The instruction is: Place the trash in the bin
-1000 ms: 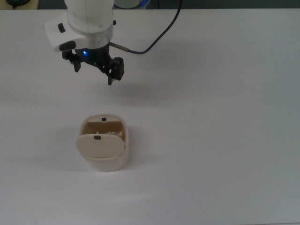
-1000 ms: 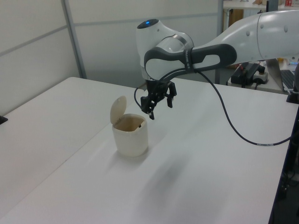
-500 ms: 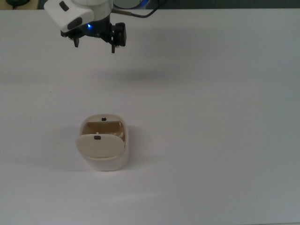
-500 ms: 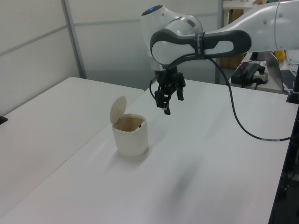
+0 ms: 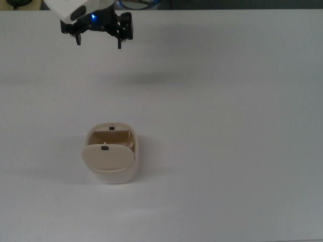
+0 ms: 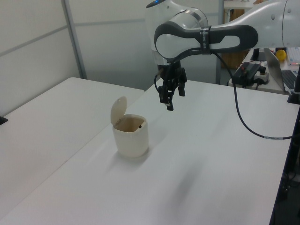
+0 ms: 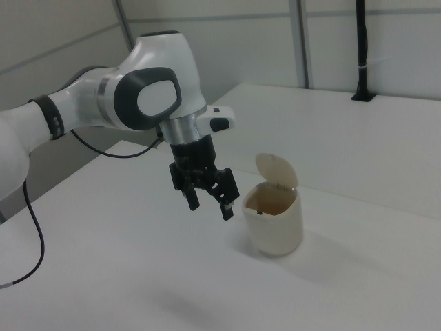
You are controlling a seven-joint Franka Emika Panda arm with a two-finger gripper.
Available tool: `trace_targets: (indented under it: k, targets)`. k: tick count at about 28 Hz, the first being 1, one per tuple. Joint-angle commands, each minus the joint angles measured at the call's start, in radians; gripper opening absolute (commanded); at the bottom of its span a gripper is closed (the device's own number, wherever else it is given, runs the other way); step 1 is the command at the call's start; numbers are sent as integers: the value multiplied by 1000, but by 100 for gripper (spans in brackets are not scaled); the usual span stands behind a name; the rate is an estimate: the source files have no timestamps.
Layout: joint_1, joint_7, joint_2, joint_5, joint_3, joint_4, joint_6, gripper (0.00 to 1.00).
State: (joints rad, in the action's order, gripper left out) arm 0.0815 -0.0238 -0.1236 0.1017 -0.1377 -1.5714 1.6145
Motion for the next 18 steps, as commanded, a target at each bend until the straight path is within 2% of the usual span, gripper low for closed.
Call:
trace_targets:
  k: [1,18]
  targets:
    - [4,-24,16,6,-8,-4,-22,100]
    - [-2,-25,27,6,-10,-6,-22,100]
